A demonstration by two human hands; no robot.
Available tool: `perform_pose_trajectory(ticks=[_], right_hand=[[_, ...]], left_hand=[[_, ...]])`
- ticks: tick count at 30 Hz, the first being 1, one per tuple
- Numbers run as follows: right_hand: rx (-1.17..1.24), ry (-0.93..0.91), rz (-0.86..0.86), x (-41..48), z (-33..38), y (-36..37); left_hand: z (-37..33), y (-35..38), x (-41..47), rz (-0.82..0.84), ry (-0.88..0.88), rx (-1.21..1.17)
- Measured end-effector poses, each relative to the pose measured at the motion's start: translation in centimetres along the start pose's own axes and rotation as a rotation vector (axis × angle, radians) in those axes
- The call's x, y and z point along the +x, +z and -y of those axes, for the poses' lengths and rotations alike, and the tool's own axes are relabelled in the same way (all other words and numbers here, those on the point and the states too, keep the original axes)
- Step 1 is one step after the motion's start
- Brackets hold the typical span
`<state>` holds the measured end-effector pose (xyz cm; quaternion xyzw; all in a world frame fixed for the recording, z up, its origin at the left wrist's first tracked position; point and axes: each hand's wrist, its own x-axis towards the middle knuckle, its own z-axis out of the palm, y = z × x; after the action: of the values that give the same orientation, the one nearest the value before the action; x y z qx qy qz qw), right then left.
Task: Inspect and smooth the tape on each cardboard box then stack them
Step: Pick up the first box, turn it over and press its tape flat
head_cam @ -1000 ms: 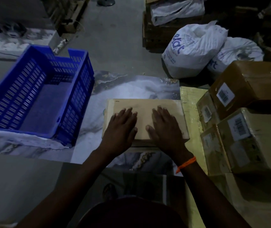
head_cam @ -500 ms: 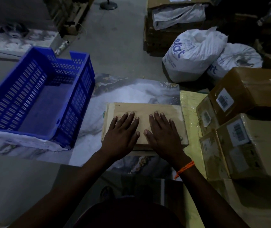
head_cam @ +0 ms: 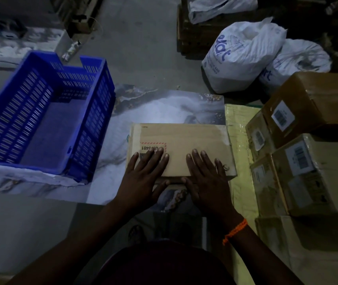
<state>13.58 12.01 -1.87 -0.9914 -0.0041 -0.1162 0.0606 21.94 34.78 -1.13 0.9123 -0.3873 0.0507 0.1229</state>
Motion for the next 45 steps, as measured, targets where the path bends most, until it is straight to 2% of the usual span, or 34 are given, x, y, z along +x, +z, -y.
perform_pose_trajectory(ticks=[9, 12, 15, 17, 19, 21, 24, 26, 29, 32, 39, 43, 45], right_hand=[[0.082, -0.014, 0.025, 1.1, -0.6, -0.7], [0.196, 0.018, -0.056, 2.6, -2.1, -1.6], [0.301, 0.236, -0.168, 4.4, -4.4, -2.9], [0.443, 0.501, -0.064, 5.8, -5.3, -4.3], [0.662, 0.726, 0.107, 7.0, -6.2, -4.6], [0.875, 0.819, 0.161, 7.9, -6.8, -4.2], [0.886, 0.815, 0.116, 8.5, -6.5, -4.4], [0.876, 0.819, 0.027, 8.4, -6.3, -4.7], [1.026, 0.866, -0.087, 7.5, -6.3, -4.1], [1.036, 0.898, -0.145, 6.0, -5.2, -3.0], [0.926, 0.923, -0.158, 1.4, -3.7, -0.8], [0.866, 0.945, -0.109, -2.1, -3.7, 0.7], [0.821, 0.914, -0.081, -2.9, -3.5, 1.0]], left_hand=[[0.2, -0.1, 0.3, 0.026, -0.027, -0.065], [0.9, -1.2, 1.1, -0.001, -0.072, -0.173], [2.5, -2.1, 2.2, -0.116, -0.250, -0.304], [3.9, -2.3, 3.1, -0.079, -0.491, -0.479], [4.9, -2.8, 4.1, -0.021, -0.683, -0.770], [5.1, -3.2, 4.8, 0.016, -0.782, -1.025], [4.6, -3.4, 5.0, -0.034, -0.755, -1.014], [4.6, -3.4, 4.7, -0.123, -0.752, -1.017], [4.6, -4.0, 4.3, -0.290, -0.787, -1.090], [4.1, -4.0, 3.7, -0.360, -0.830, -1.127], [3.7, 0.0, -1.1, -0.276, -0.902, -1.069], [3.8, 2.6, -4.1, -0.157, -0.895, -1.025], [3.6, 3.1, -4.8, -0.158, -0.857, -0.953]])
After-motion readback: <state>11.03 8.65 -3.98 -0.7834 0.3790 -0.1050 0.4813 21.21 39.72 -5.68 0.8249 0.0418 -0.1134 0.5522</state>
